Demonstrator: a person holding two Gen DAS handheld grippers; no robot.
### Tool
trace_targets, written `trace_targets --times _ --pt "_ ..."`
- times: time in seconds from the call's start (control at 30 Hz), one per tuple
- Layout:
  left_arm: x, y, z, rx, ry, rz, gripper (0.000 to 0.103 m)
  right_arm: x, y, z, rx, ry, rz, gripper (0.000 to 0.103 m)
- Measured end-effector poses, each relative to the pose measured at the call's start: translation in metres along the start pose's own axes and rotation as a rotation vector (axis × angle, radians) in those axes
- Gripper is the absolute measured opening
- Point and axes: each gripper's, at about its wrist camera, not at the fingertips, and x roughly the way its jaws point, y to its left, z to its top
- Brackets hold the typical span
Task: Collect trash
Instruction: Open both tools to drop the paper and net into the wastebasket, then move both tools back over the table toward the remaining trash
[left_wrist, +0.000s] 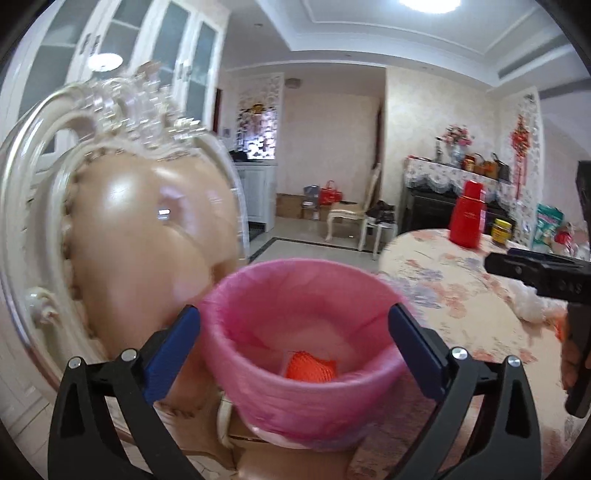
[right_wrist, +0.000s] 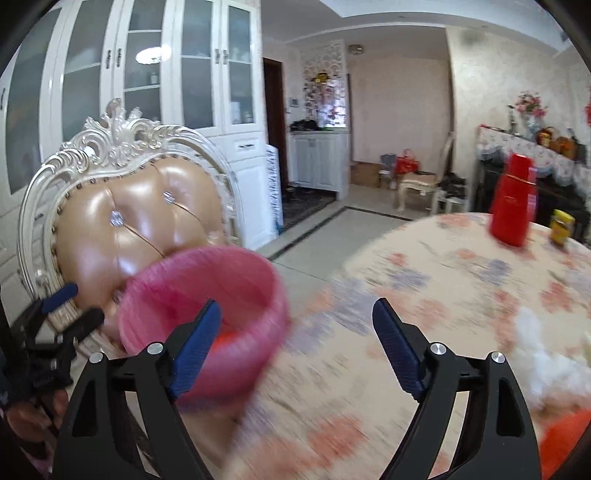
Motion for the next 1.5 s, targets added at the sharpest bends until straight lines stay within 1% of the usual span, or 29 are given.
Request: trace_targets --times 0.17,0.23,0.3,0.43,0.5,0.53,0.63,0.67,0.73,0.77,0.87,0.93,1.03,1.13,1.23,1.33,1.4,1.43,1.47,1.5 --pt "-0.001 -0.060 -0.001 0.070 0.020 -0.104 0.098 -0.053 -0.050 -0.034 0.056 0.012 -0.139 0.081" --pt "-0.003 -0.081 -0.001 0.084 0.020 -0.151 0.098 -0.076 -0.070 -0.048 0.086 0.008 -0.196 0.081" --pt "-0.004 -0.106 0.000 0.091 0.031 -0.218 0.098 -0.094 -0.084 -0.059 0.105 0.012 -0.233 0.081" --pt "-0.008 -0.157 -0.002 0.118 0.069 -0.334 0.098 -0.138 -0.120 -0.087 0.169 0.021 -0.350 0.083" --pt "-0.011 -0.186 -0.002 0.144 0.076 -0.385 0.098 -0.158 -0.139 -0.100 0.214 0.026 -0.408 0.083" --pt "-0.013 -0.203 -0.001 0.156 0.081 -0.414 0.098 -0.173 -0.150 -0.109 0.244 0.026 -0.452 0.083" --pt "-0.015 -0.237 -0.002 0.157 0.108 -0.492 0.098 -0.207 -0.181 -0.131 0.318 0.024 -0.547 0.083" --pt "-0.015 -0.255 -0.003 0.154 0.130 -0.528 0.098 -0.216 -0.191 -0.140 0.343 0.030 -0.581 0.083" --pt "-0.015 -0.279 -0.008 0.152 0.157 -0.569 0.098 -0.234 -0.216 -0.158 0.406 0.053 -0.639 0.083" --pt "-0.013 -0.297 -0.012 0.158 0.179 -0.592 0.098 -0.239 -0.225 -0.165 0.438 0.065 -0.657 0.083" --pt "-0.006 -0.335 -0.023 0.181 0.230 -0.609 0.098 -0.246 -0.248 -0.182 0.524 0.116 -0.695 0.083" --pt "-0.006 -0.352 -0.028 0.194 0.236 -0.601 0.098 -0.243 -0.254 -0.187 0.539 0.134 -0.692 0.083" --pt "-0.007 -0.368 -0.035 0.218 0.228 -0.577 0.098 -0.234 -0.259 -0.185 0.529 0.138 -0.679 0.083" --pt "-0.001 -0.371 -0.041 0.255 0.237 -0.551 0.098 -0.221 -0.264 -0.180 0.532 0.162 -0.678 0.083" --pt "0.006 -0.370 -0.043 0.266 0.260 -0.527 0.098 -0.209 -0.265 -0.176 0.538 0.203 -0.691 0.083" --pt "0.013 -0.372 -0.044 0.268 0.288 -0.526 0.098 -0.195 -0.271 -0.181 0.553 0.261 -0.702 0.083" --pt "0.016 -0.382 -0.045 0.292 0.301 -0.534 0.098 -0.190 -0.275 -0.188 0.564 0.292 -0.699 0.083" --pt "0.017 -0.387 -0.046 0.305 0.301 -0.538 0.098 -0.190 -0.278 -0.190 0.582 0.293 -0.683 0.082" --pt "0.018 -0.393 -0.046 0.320 0.299 -0.542 0.098 -0.194 -0.280 -0.192 0.603 0.272 -0.666 0.077" --pt "0.018 -0.399 -0.047 0.329 0.300 -0.546 0.098 -0.199 -0.282 -0.193 0.619 0.247 -0.657 0.076"
